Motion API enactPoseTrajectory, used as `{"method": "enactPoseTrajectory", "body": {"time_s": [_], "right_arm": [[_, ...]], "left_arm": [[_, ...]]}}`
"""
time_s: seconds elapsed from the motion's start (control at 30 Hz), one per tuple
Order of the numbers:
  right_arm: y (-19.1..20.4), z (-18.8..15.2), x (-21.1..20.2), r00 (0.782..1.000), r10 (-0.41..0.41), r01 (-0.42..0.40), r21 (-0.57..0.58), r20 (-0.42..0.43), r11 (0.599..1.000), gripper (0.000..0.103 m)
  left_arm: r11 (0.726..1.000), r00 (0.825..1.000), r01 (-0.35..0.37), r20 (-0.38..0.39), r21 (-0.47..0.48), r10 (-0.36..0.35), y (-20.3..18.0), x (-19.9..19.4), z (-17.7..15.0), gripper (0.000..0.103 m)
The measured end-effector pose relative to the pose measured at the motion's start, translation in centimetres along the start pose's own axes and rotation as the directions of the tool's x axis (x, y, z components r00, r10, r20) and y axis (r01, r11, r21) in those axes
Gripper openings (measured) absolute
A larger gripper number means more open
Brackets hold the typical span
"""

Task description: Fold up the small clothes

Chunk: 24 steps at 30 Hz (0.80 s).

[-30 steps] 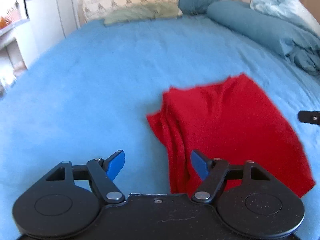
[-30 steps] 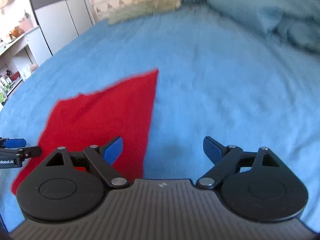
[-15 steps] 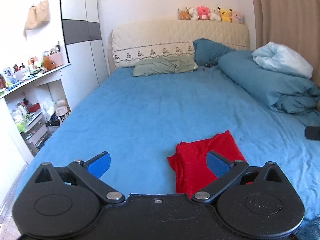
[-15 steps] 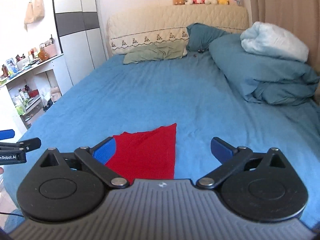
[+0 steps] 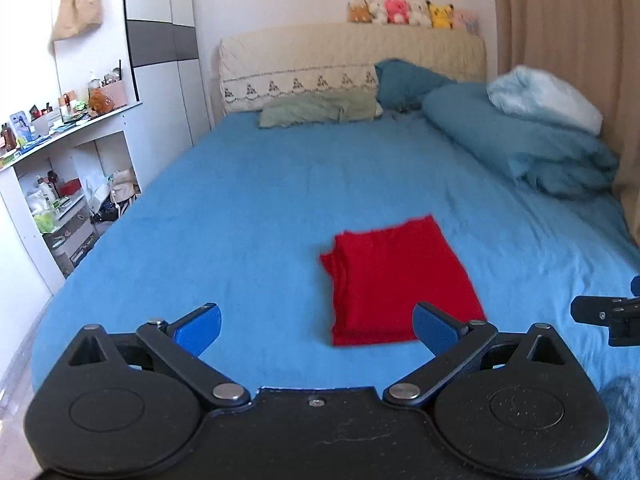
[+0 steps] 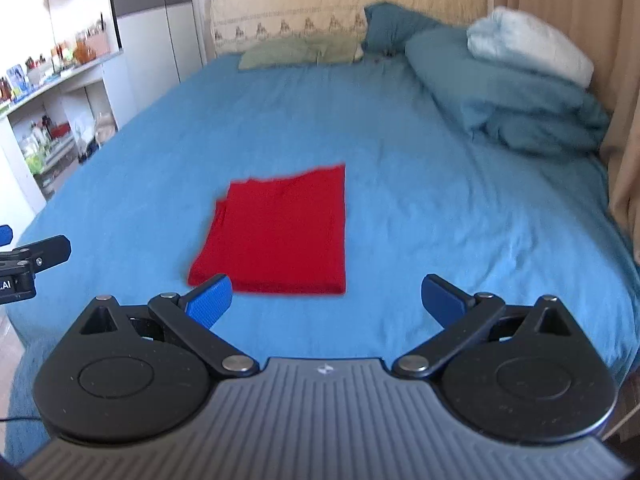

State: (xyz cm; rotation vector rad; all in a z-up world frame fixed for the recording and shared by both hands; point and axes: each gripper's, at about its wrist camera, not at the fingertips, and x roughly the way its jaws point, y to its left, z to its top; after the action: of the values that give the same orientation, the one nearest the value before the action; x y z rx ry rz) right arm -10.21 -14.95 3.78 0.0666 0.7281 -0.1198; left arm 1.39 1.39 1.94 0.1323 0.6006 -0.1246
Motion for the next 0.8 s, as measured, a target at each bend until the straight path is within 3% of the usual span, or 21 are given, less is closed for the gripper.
{"method": "enactPoseTrajectory", "body": {"time_s": [0.23, 0.8], "right_arm": [[0.1, -1.8, 0.7, 0.999, 0.003, -0.002, 0.014, -0.05, 1.0, 0.103], [-0.1, -1.6, 0.6, 0.999, -0.025, 0.025, 0.016, -0.046, 1.0, 0.103]], "left_arm": [[1.0, 1.0, 0.017, -0.025, 0.005, -0.017, -0.7, 0.3, -1.3, 0.103], [1.0, 1.0, 0.015, -0.003, 0.012, -0.015, -0.8, -0.1, -1.3, 0.103]]}}
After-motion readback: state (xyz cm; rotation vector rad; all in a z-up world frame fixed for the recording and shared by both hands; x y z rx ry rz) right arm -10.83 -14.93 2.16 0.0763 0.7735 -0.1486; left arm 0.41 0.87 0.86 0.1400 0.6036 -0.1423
